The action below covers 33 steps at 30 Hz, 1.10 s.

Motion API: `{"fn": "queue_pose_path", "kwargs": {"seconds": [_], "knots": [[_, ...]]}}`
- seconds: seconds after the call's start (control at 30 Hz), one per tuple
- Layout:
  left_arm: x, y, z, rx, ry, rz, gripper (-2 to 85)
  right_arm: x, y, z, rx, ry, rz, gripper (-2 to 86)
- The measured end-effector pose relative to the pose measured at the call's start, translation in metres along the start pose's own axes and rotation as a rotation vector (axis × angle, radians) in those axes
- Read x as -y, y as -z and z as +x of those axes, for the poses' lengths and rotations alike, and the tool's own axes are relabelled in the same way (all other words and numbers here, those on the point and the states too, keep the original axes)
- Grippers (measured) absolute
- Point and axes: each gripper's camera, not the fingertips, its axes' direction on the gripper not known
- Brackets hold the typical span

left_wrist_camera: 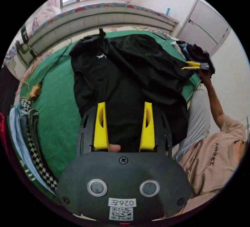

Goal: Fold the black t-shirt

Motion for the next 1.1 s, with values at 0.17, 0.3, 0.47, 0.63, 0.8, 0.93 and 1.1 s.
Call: {"fn": "queue_pose_path", "kwargs": {"seconds": [0.17, 0.3, 0.47, 0.63, 0.8, 0.93, 1.1], "knots": [[0.015, -0.025, 0.006, 0.072, -0.029, -0.117, 6.4, -0.023, 0.010, 0.004, 0.040, 0.065, 0.031, 2.6], [0.002, -0.008, 0.032, 0.241, -0.094, -0.109, -0.2, -0.062, 0.030, 0.009, -0.074, 0.092, 0.031, -1.1], [-0.017, 0.008, 0.045, 0.339, -0.079, -0.055, -0.7, -0.111, 0.059, 0.044, 0.078, 0.008, 0.095, -1.3], [-0.030, -0.012, 0.068, 0.832, -0.091, -0.146, -0.9, -0.134, 0.049, 0.072, 0.053, -0.083, 0.014, 0.0], [-0.046, -0.001, 0.090, 0.791, -0.141, -0.029, -0.8, -0.148, 0.071, 0.073, 0.063, -0.109, 0.085, 1.6], [-0.049, 0.022, 0.094, 0.625, -0.150, 0.121, 0.2, -0.147, 0.086, 0.065, 0.100, -0.081, 0.120, 3.2], [-0.035, 0.018, 0.097, 0.419, -0.215, 0.136, 6.9, -0.140, 0.093, 0.049, 0.171, -0.013, 0.140, 4.2]]}}
